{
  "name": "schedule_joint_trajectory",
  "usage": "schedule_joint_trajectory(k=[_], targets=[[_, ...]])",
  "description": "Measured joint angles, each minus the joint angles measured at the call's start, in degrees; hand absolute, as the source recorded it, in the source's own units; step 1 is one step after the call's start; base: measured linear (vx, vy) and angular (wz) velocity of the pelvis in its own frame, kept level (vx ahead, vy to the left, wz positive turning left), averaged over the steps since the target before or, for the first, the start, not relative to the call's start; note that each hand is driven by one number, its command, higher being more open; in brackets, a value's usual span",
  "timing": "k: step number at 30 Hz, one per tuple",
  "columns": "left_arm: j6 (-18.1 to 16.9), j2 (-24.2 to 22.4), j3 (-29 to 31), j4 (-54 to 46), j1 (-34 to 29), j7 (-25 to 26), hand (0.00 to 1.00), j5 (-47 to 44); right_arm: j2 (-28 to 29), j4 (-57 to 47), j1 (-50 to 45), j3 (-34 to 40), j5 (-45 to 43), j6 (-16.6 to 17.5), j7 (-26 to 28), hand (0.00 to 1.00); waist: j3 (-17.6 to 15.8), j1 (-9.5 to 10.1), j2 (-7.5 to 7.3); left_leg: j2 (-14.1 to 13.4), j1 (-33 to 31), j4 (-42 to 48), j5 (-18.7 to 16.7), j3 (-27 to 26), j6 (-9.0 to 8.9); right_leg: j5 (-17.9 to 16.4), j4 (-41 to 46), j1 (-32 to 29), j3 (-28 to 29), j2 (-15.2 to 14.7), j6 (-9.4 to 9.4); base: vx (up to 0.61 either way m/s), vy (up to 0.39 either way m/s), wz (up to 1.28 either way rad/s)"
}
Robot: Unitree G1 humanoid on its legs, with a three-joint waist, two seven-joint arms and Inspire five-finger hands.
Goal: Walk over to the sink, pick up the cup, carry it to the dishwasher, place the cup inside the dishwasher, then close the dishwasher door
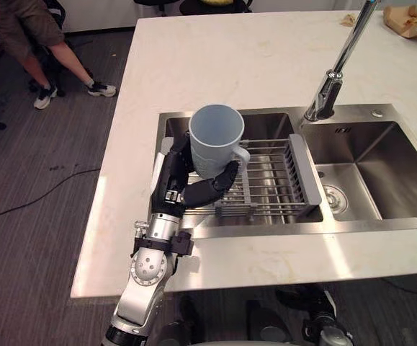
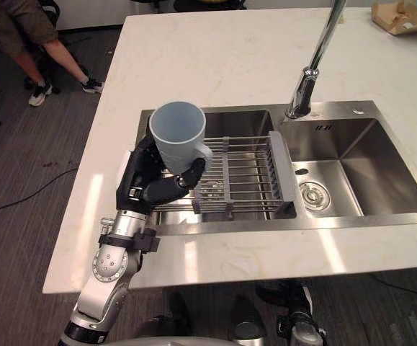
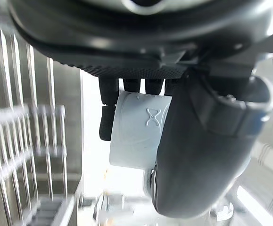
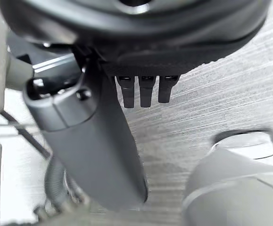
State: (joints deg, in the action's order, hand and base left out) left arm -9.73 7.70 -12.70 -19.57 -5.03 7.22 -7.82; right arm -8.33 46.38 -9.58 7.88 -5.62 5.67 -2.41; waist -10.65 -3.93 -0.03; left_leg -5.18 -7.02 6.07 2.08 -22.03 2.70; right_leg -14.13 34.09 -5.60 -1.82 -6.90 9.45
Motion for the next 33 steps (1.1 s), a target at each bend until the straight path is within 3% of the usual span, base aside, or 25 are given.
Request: schedule_joint_trajectory(k=[2, 3, 4, 5, 6, 7, 8, 9, 10, 11, 13, 14, 16, 17, 19, 22, 28, 30, 32, 33], targets=[[0.0, -0.2, 1.9, -1.2, -0.8, 0.5, 0.30, 0.0, -0.4, 0.0, 0.6, -0.8, 0.0, 0.0, -0.1, 0.90, 0.5, 1.96, -0.48, -0.2, -4.4, 3.1, 1.0, 0.4, -0.63, -1.6, -5.6, 2.2, 0.5, 0.9, -1.61, -0.14, -0.142, 0.07], [0.0, -0.5, 2.5, -2.0, -0.7, 1.1, 0.30, 0.0, -0.8, 0.2, 1.9, -1.4, 0.0, 0.0, -0.2, 0.90, 0.7, 3.08, 0.04, -1.0, -7.6, 3.6, 2.7, 0.9, -1.05, -2.6, -10.7, 2.3, -0.1, 2.2, -3.42, -0.14, -0.117, 0.06], [0.0, -0.5, 2.5, -2.4, -0.7, 1.3, 0.30, 0.1, -0.8, 0.2, 2.6, -1.5, 0.0, 0.0, -0.2, 0.90, 0.7, 3.25, 0.05, -1.3, -8.8, 3.6, 3.6, 1.4, -1.27, -3.0, -13.0, 2.5, -0.6, 2.7, -4.99, -0.21, -0.152, 0.24], [0.0, -0.9, 2.4, -2.6, -0.7, 1.3, 0.30, 0.1, -0.8, 0.2, 3.5, -1.7, 0.0, 0.0, -0.2, 0.90, 0.4, 3.16, 0.40, -1.9, -10.2, 3.6, 4.9, 2.5, -1.42, -2.7, -15.6, 3.0, -1.5, 3.9, -8.31, -0.26, -0.158, 0.47], [0.6, -1.7, 1.8, -2.5, -1.0, 1.4, 0.30, 0.1, -0.9, 0.3, 4.4, -1.7, -0.2, 0.0, -0.5, 0.90, -0.6, 3.00, 1.88, -3.8, -10.5, 3.7, 6.9, 4.8, -2.28, -1.1, -17.3, 4.6, -3.3, 6.6, -10.01, -0.28, -0.154, 0.51], [0.6, -1.7, 1.3, -2.6, -1.3, 1.4, 0.30, 0.0, -0.8, 0.3, 4.4, -1.7, -0.6, 0.1, -0.5, 0.90, -0.6, 3.04, 2.00, -4.1, -10.4, 3.4, 8.0, 5.4, -2.89, -0.8, -17.3, 5.0, -3.9, 7.3, -10.52, -0.33, -0.129, 0.68], [0.6, -1.4, 0.7, -2.8, -1.3, 1.3, 0.30, 0.0, -0.7, 0.3, 4.4, -1.5, -1.8, 0.4, -0.8, 0.90, -0.8, 2.96, 1.89, -4.0, -10.1, 1.8, 10.9, 7.1, -4.89, -0.4, -17.2, 5.2, -6.3, 7.2, -11.42, -0.43, -0.124, 0.82], [0.6, -1.4, -0.5, -3.5, -1.2, 1.2, 0.30, 0.0, -0.7, 0.3, 4.4, -0.3, -2.1, 0.8, -1.4, 0.90, -1.0, 2.43, 1.67, -4.0, -11.1, 5.2, 7.7, 7.2, -5.01, -0.2, -17.2, 5.3, -9.0, 6.8, -12.70, -0.42, -0.114, 0.94], [0.5, -1.4, -1.2, -3.8, -1.2, 1.1, 0.30, 0.0, -0.8, 0.3, 4.2, 0.3, -2.1, 0.9, -1.9, 0.90, -1.0, 2.34, 1.61, -3.7, -11.5, 8.6, 5.0, 7.0, -3.89, 0.0, -17.2, 5.3, -10.1, 6.4, -13.01, -0.33, -0.077, 0.87], [0.4, -1.4, -1.9, -4.5, -1.2, 0.8, 0.30, 0.0, -1.0, 0.2, 3.8, 0.9, -2.1, 0.9, -2.4, 0.90, -1.3, 2.25, 1.09, -3.3, -11.5, 14.0, 1.1, 6.7, -2.42, 0.3, -17.2, 5.3, -11.4, 5.6, -13.20, -0.22, -0.013, 0.80], [-0.7, -1.4, -3.5, -4.8, -0.9, 0.1, 0.30, 0.0, -1.4, 0.2, 2.0, 0.8, -2.1, 0.9, -2.5, 0.90, -0.6, 2.04, 1.43, -3.3, -8.8, 21.7, -5.8, 5.0, -2.66, 1.7, -18.5, 4.6, -14.4, 3.9, -12.90, -0.23, 0.030, 0.89], [-1.4, -1.7, -4.2, -4.9, -0.8, 0.0, 0.30, 0.1, -1.6, 0.4, 1.6, 0.8, -2.1, 0.9, -2.5, 0.90, -0.4, 1.45, 1.71, -3.9, -6.1, 22.7, -9.3, 4.0, -3.41, 2.9, -19.5, 4.4, -16.0, 3.2, -12.55, -0.14, 0.059, 0.86], [-1.5, -1.8, -5.4, -4.1, 0.2, 0.0, 0.30, 0.1, -1.0, 0.5, 1.0, 0.8, -2.1, 0.9, -2.5, 0.90, -0.1, 1.18, 2.15, -4.0, -0.2, 17.4, -11.9, 3.2, -5.54, 4.4, -20.4, 3.4, -18.1, 2.3, -11.82, -0.09, 0.088, 0.71], [-1.5, -1.9, -5.9, -3.3, 0.7, 0.1, 0.30, 0.1, -0.5, 0.6, 0.9, 0.8, -2.1, 0.9, -2.4, 0.90, 0.4, 0.85, 2.98, -3.8, 3.0, 11.4, -11.8, 3.0, -5.86, 5.1, -20.8, 3.1, -19.2, 2.2, -11.28, -0.10, 0.168, 0.66], [-1.2, -1.5, -6.2, 0.1, 1.8, 0.4, 0.30, 1.1, 1.2, 1.0, 1.2, 0.8, -2.1, 0.9, -2.3, 0.90, 0.8, 0.19, 2.26, -1.2, 5.9, 2.5, -8.8, 3.7, -5.73, 6.6, -21.3, 2.3, -20.4, 0.6, -10.02, -0.10, 0.207, 0.44], [0.0, -0.7, -5.6, 2.6, 0.8, 0.5, 0.30, 1.1, 2.0, 1.0, 1.2, 0.8, -2.1, 0.9, -2.3, 0.90, 0.9, 0.21, 1.85, 0.9, 5.9, 2.8, -9.0, 3.8, -5.08, 7.7, -21.3, 2.6, -20.3, -1.5, -8.46, -0.05, 0.171, 0.08], [0.1, -0.8, -4.5, 2.5, -1.7, 0.3, 0.30, 1.1, 2.1, 1.1, 0.2, 0.7, -2.0, 0.8, -2.3, 0.90, 1.8, 1.36, 1.04, 2.7, 5.1, 2.5, -8.9, 5.5, -3.71, 9.8, -23.9, 4.0, -21.7, -2.4, -7.26, -0.06, 0.093, 0.17], [0.1, -1.3, -4.4, 2.4, -2.8, 0.1, 0.30, 1.1, 2.1, 2.2, -0.2, 0.6, -2.0, 0.8, -2.5, 0.90, 2.4, 1.40, 0.42, 3.7, 3.5, 1.9, -7.5, 9.5, -2.05, 9.9, -24.7, 4.9, -25.9, -3.0, -7.11, -0.03, 0.005, 0.86], [0.4, -2.1, -4.0, 2.4, -3.0, 0.0, 0.30, 1.3, 1.9, 2.3, -0.1, 0.7, -2.0, 0.8, -2.7, 0.90, 2.4, 1.41, 0.30, 4.5, 1.2, 1.8, -6.1, 12.4, -2.92, 10.0, -25.0, 5.6, -31.0, -4.3, -6.90, -0.04, 0.013, 1.30], [0.5, -2.7, -3.2, 2.1, -3.4, 0.0, 0.30, 1.3, 1.7, 2.3, 0.1, 0.8, -2.0, 0.8, -2.9, 0.90, 2.4, 1.48, 0.25, 3.3, 0.1, 1.6, -7.0, 8.3, -2.02, 10.1, -25.1, 6.2, -34.5, -5.0, -6.83, -0.07, 0.033, 1.45]])
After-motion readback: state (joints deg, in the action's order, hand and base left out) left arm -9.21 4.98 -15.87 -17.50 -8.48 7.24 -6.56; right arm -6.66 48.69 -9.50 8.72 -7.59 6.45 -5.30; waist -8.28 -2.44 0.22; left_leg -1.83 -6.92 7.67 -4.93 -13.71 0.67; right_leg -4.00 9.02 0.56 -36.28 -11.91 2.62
